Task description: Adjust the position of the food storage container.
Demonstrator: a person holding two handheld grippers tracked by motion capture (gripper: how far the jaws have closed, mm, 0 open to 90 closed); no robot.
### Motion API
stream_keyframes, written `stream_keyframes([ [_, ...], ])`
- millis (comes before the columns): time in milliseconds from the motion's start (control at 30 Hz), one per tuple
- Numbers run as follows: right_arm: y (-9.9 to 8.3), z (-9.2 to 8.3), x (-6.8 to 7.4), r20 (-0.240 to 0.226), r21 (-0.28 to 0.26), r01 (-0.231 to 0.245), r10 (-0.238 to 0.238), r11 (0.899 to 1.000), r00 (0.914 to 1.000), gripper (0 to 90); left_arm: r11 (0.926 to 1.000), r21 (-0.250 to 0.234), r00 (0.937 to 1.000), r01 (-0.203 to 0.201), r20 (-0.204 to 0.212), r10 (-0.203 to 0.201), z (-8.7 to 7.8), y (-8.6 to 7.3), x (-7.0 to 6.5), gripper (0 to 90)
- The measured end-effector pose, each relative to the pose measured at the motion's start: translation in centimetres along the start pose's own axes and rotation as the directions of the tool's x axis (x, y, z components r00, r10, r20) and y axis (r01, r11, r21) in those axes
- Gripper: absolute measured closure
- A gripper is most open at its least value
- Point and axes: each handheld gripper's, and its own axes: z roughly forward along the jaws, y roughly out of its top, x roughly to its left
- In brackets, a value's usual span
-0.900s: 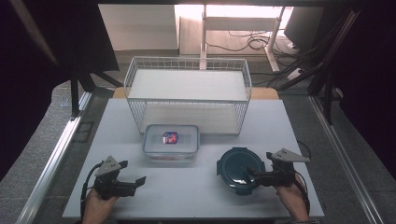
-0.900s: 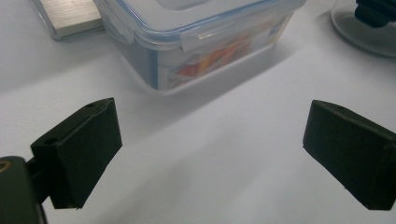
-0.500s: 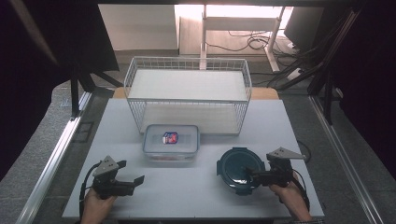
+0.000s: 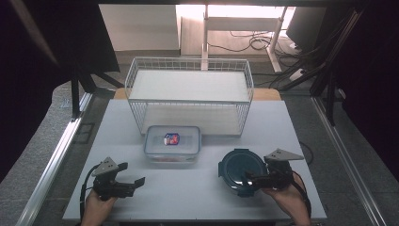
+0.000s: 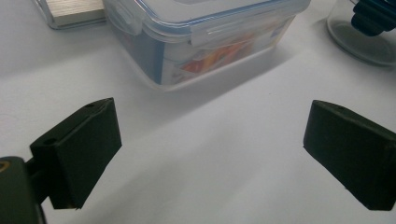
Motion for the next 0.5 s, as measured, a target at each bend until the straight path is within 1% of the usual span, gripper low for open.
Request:
stream_keyframes([
  [33, 0.1, 0.0, 0.2, -0.003, 0.006, 0.01, -0.01, 1.0, 0.9999, 16.3, 1.0, 0.0, 1.0, 0.0, 0.0, 0.0, 0.0, 0.0, 0.0, 3.9],
  [67, 0.2, 0.0, 0.5, -0.009, 0.007, 0.018, -0.018, 1.0, 0.9998, 19.3, 1.0, -0.007, 1.0, -0.004, 0.008, 0.004, -0.1, 0.0, 0.0, 3.9],
  [100, 0.2, 0.0, 0.5, -0.009, 0.007, 0.018, -0.018, 1.0, 0.9998, 19.3, 0.9998, -0.021, 0.9998, -0.006, 0.019, 0.006, -0.1, 0.1, -0.1, 3.9],
  [133, 0.4, -0.1, 1.1, -0.014, -0.001, 0.043, -0.043, 0.999, 0.999, 27.3, 0.9991, -0.04, 0.9995, -0.012, 0.03, 0.013, -0.3, 0.2, -0.2, 3.9],
  [167, 0.4, -0.1, 1.1, -0.014, -0.001, 0.043, -0.043, 0.999, 0.999, 27.3, 0.9991, -0.04, 0.9995, -0.012, 0.03, 0.013, -0.3, 0.2, -0.2, 3.9],
  [200, 0.7, -0.3, 1.8, -0.023, -0.01, 0.07, -0.071, 0.997, 0.9972, 36.8, 0.999, -0.042, 0.9995, -0.018, 0.026, 0.019, -0.3, 0.2, -0.3, 3.9],
  [267, 0.9, -0.4, 2.5, -0.05, -0.02, 0.094, -0.095, 0.995, 0.9942, 43.7, 0.9993, -0.032, 0.9996, -0.02, 0.021, 0.02, -0.2, 0.1, -0.3, 3.9],
  [333, 1.1, -0.4, 3.3, -0.068, -0.024, 0.133, -0.134, 0.991, 0.9886, 52.0, 0.9995, -0.025, 0.9996, -0.018, 0.021, 0.019, -0.1, 0.1, -0.3, 3.9],
  [400, 1.2, -0.4, 4.2, -0.094, -0.033, 0.172, -0.174, 0.985, 0.9802, 59.9, 0.9996, -0.022, 0.9997, -0.017, 0.018, 0.017, -0.1, 0.1, -0.3, 4.0],
  [433, 1.2, -0.4, 4.2, -0.094, -0.033, 0.172, -0.174, 0.985, 0.9802, 59.9, 0.9996, -0.022, 0.9997, -0.017, 0.018, 0.017, -0.1, 0.1, -0.3, 4.0],
  [467, 1.4, -0.4, 5.1, -0.114, -0.043, 0.188, -0.192, 0.981, 0.9747, 68.4, 0.9997, -0.019, 0.9996, -0.018, 0.024, 0.019, 0.0, 0.1, -0.3, 4.0],
  [500, 1.4, -0.4, 5.1, -0.114, -0.043, 0.188, -0.192, 0.981, 0.9747, 68.4, 0.9997, -0.019, 0.9996, -0.018, 0.024, 0.019, 0.0, 0.1, -0.3, 3.9],
])
